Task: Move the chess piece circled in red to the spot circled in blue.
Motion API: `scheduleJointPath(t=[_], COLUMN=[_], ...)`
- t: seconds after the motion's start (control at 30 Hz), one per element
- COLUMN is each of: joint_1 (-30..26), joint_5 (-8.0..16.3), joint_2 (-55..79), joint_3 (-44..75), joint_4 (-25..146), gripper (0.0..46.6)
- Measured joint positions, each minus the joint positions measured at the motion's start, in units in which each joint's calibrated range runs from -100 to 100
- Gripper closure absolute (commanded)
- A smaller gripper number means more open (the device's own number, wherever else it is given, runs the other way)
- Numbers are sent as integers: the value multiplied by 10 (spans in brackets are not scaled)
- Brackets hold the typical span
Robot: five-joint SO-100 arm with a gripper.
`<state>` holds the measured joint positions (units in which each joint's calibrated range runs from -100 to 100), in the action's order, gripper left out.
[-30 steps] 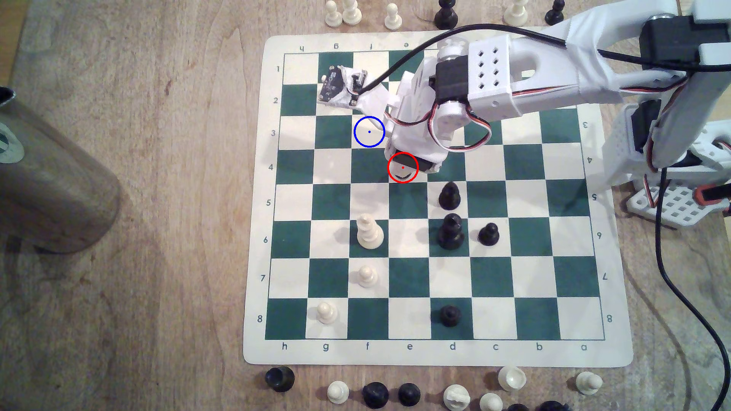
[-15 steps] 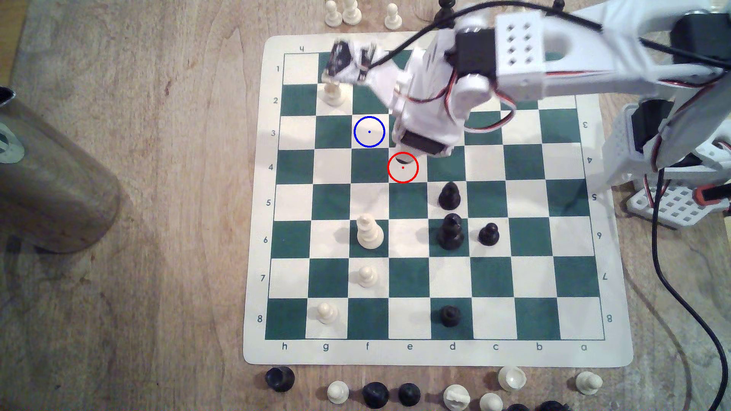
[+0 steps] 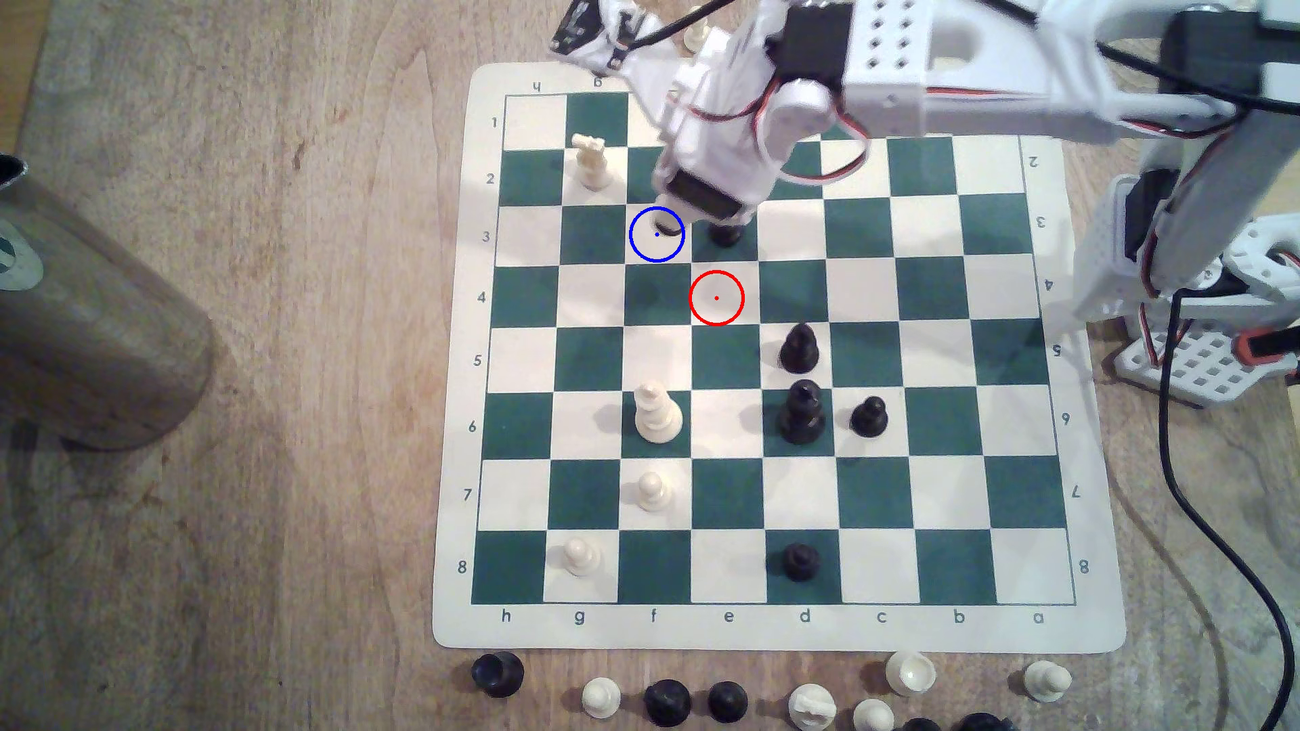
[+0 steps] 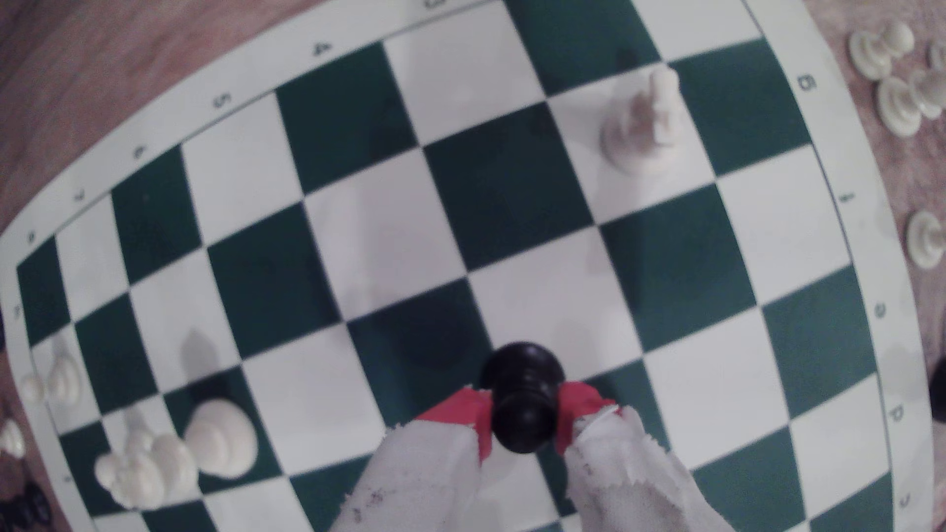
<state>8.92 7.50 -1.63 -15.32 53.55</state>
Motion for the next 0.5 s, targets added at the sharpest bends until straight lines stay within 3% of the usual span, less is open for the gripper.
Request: scheduleJointPath(t=[0.5], joint_1=[11], joint_5=[-5], joint_2=[86], joint_3=[8], joint_4=[-69], gripper=[464])
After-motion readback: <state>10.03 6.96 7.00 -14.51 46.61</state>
